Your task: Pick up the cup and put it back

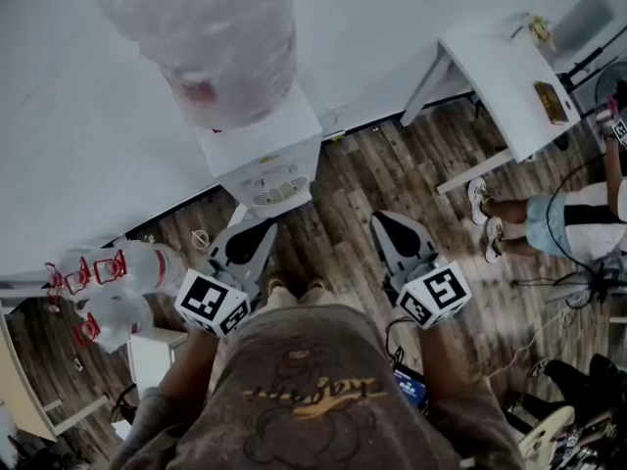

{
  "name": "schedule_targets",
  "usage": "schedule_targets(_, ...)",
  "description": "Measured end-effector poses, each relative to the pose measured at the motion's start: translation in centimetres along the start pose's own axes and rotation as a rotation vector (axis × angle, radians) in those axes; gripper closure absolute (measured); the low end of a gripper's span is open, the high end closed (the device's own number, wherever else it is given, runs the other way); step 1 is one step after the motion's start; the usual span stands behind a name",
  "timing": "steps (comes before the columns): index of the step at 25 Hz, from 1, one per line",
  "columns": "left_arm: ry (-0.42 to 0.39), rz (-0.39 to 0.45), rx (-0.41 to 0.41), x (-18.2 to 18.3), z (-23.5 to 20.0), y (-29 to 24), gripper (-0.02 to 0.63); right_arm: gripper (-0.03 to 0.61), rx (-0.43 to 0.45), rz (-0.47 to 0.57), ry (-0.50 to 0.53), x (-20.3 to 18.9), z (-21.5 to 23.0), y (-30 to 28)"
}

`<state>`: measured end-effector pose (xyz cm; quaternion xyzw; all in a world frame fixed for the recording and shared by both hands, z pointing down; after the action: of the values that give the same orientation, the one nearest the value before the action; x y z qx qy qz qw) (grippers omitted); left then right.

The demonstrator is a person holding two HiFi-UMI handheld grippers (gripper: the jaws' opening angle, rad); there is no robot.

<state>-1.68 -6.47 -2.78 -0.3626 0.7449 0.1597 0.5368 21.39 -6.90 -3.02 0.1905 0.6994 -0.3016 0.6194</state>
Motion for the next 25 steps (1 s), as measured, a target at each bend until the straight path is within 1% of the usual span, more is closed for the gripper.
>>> schedule_targets(7, -0.05, -0.004, -0.064, 0.9, 0.0, 1.0, 0.611, 0.586, -0.028, 0.001, 0.034, 1.6, -1.2, 0.3)
schedule_targets(11, -0.047, -0.002, -0.083, 0.8, -0.2, 1.6, 0.611, 0.586, -0.052, -0.004, 0.039, 2.0, -1.9, 0.5)
schedule_targets(15, -0.052, 0.007, -0.084, 1.1, -0.4, 2.2, 0.611, 0.586, -0.084, -0.008, 0.042, 2.1, -2.7, 0.7)
schedule_targets(20, -0.039, 0.031, -0.054, 1.7, -1.3, 2.9, 0.611, 0.584, -0.148, 0.011, 0.019, 2.3, -3.1, 1.0)
schedule_targets(25, -0.045, 0.049, -0.047, 1.8, -2.3, 2.4, 0.611, 0.584, -0.145, 0.014, 0.036, 1.7, -3.4, -0.2)
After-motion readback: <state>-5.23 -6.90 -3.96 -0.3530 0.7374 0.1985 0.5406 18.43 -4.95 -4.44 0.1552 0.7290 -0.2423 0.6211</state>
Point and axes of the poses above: the fingertips, and each gripper's own axes: y backward along the fingers, z to its right, x out of its top, the point moved 5 cm from there along y, backward along the fingers, and after that the axes turned 11 degrees about y, right-handed, at the moved point
